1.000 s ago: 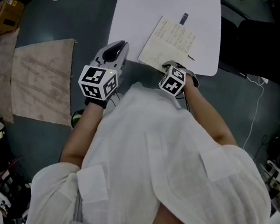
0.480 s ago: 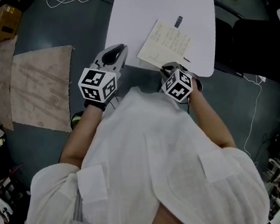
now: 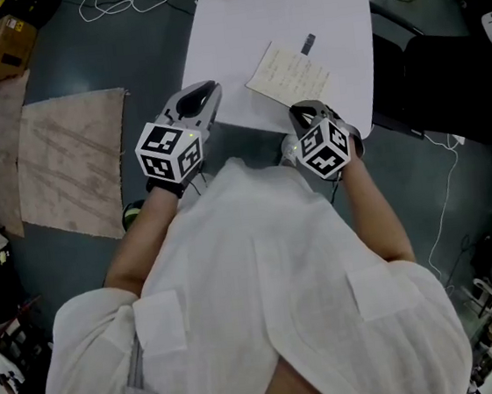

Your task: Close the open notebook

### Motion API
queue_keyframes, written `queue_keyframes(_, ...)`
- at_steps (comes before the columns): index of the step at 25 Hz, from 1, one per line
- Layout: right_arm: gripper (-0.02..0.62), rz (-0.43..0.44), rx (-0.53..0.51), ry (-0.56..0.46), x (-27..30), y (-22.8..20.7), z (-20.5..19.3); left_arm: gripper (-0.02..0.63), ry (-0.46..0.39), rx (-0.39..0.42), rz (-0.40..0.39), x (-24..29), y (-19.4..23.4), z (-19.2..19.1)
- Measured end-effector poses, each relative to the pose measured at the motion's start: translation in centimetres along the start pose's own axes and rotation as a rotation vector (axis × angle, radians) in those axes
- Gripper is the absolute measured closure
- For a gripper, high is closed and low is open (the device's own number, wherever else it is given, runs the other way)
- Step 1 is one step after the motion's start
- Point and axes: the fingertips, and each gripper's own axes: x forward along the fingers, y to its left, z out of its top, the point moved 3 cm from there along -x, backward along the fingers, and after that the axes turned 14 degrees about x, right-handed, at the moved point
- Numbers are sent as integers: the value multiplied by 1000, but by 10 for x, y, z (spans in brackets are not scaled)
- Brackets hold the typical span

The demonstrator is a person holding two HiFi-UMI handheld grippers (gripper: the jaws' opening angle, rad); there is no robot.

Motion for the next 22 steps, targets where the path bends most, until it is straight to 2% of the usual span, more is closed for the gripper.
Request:
queue_keyframes(12, 579, -60, 22, -42, 0, -48, 11, 572, 6, -14, 34, 14, 11, 4)
queue_keyframes(22, 569, -40, 14, -22, 14, -102, 12, 572, 4, -43, 104, 38, 19, 17)
